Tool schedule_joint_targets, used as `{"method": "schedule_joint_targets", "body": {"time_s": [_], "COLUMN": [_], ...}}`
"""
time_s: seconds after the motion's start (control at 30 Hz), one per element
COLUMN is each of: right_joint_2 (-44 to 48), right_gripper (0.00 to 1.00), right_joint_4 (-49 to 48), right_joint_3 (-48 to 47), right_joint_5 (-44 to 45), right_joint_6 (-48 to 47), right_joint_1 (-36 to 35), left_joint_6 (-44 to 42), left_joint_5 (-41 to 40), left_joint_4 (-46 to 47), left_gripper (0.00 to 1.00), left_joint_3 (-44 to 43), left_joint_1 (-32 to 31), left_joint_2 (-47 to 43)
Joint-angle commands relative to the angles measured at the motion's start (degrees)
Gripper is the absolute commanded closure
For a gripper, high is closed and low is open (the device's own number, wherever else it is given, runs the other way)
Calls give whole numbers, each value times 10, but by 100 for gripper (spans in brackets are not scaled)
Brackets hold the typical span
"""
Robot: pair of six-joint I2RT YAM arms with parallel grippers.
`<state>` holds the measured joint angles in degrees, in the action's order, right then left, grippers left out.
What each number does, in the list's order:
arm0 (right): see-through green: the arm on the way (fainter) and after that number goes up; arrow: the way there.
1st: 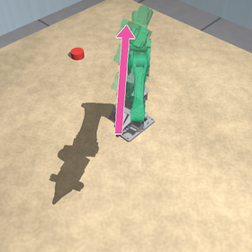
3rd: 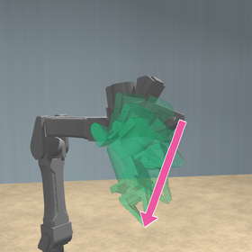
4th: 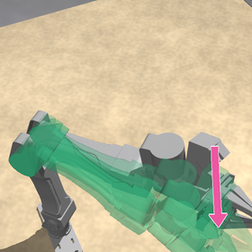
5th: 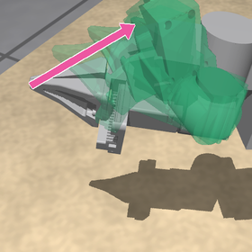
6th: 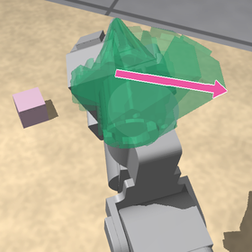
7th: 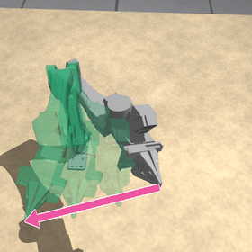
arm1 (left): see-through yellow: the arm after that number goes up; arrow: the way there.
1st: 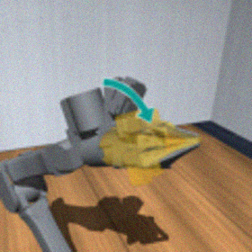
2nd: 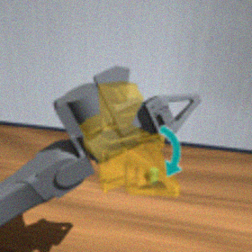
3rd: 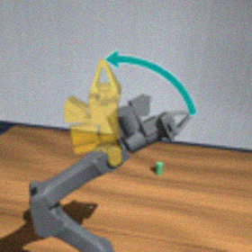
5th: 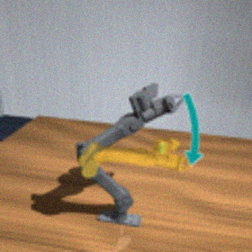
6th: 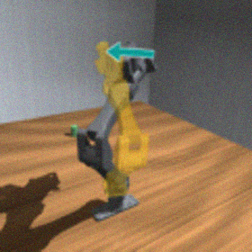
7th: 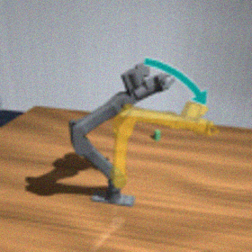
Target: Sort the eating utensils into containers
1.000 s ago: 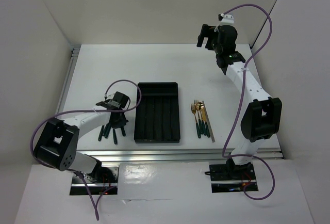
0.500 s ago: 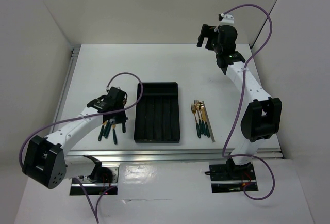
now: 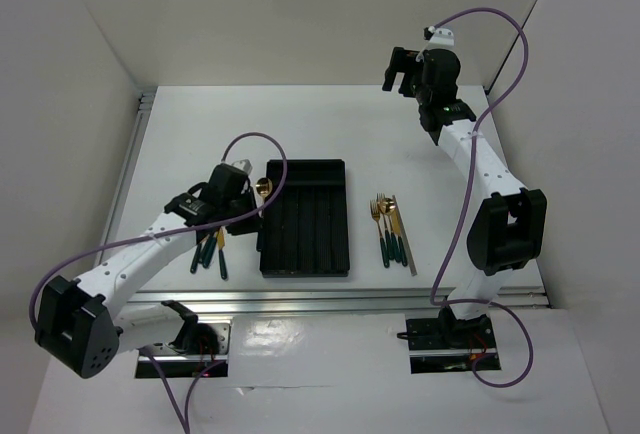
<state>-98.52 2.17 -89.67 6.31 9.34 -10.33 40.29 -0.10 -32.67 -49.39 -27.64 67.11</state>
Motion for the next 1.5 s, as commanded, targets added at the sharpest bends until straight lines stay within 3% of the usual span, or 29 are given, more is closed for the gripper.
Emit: {"method": "schedule_joint_targets", "body": {"time_s": [0.0,0.5,1.47], "right_joint_2": [3,3,3], "right_gripper": [0,0,0], "right_joint_4": [-6,-6,-6], "right_joint_3": [-24,-24,-24], "right_joint_5": [8,13,13], "right_joint_6": [-2,-2,-2], "right_joint_1": [1,1,1], "left_joint_6": [40,57,85], "left_joint_5": [17,-39,-84], "left_joint_4": [62,74,51], "left_gripper": [100,100,97], "left_joint_3": [4,-7,-8], "left_joint_1": [-10,-38,-54], "left_joint_2": [4,99,174]}}
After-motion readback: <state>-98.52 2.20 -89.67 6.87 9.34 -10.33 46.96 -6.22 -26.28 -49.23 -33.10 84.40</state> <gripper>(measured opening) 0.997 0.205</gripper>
